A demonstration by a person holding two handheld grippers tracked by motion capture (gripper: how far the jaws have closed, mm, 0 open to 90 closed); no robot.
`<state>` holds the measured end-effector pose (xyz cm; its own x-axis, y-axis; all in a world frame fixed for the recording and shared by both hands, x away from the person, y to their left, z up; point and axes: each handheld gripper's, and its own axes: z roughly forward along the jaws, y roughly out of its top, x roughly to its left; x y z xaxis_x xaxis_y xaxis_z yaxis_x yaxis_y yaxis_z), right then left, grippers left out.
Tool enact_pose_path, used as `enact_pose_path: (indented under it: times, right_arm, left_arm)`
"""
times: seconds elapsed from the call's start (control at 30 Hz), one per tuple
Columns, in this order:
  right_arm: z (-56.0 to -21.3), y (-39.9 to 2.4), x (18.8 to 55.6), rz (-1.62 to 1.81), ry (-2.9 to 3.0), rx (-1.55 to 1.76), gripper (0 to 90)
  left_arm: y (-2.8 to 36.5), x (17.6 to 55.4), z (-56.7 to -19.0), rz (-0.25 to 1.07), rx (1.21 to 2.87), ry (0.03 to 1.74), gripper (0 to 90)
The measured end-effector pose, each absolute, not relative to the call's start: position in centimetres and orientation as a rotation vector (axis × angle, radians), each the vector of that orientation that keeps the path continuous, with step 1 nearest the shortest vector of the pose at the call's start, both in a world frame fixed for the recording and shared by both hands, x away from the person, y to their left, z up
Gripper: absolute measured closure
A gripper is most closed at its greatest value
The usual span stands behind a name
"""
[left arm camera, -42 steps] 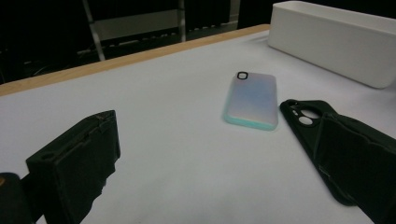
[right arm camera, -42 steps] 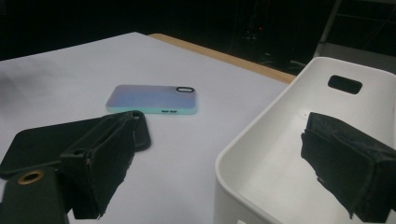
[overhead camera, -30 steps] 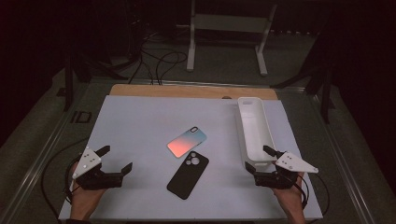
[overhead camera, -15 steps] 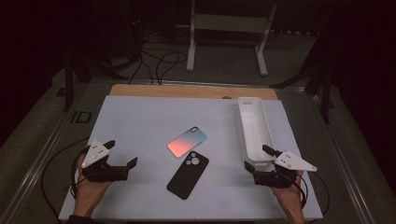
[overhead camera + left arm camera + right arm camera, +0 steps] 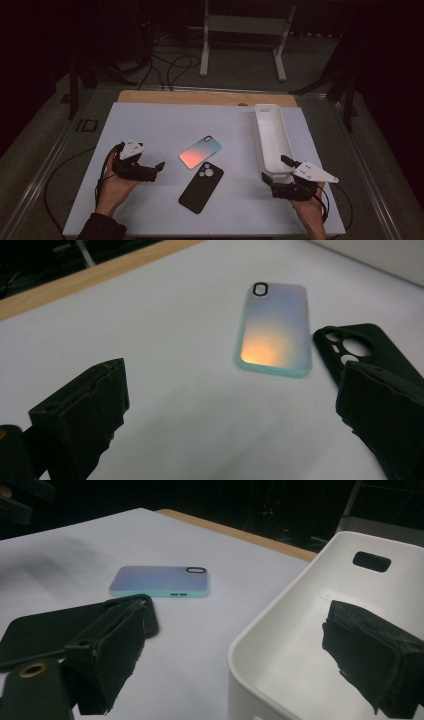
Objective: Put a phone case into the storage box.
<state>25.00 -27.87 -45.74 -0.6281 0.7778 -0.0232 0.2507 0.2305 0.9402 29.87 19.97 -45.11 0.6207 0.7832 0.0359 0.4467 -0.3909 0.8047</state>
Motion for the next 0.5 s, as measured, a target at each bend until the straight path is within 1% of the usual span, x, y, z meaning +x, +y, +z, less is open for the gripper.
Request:
enact_pose_path:
  times: [0.5]
  right_arm:
    - [-45.8, -27.7, 25.0, 1.392, 2.02, 0.946, 10.1]
  left_arm:
    - [16.9, 32.7, -46.3, 0.493, 2.101, 0.962, 1.5]
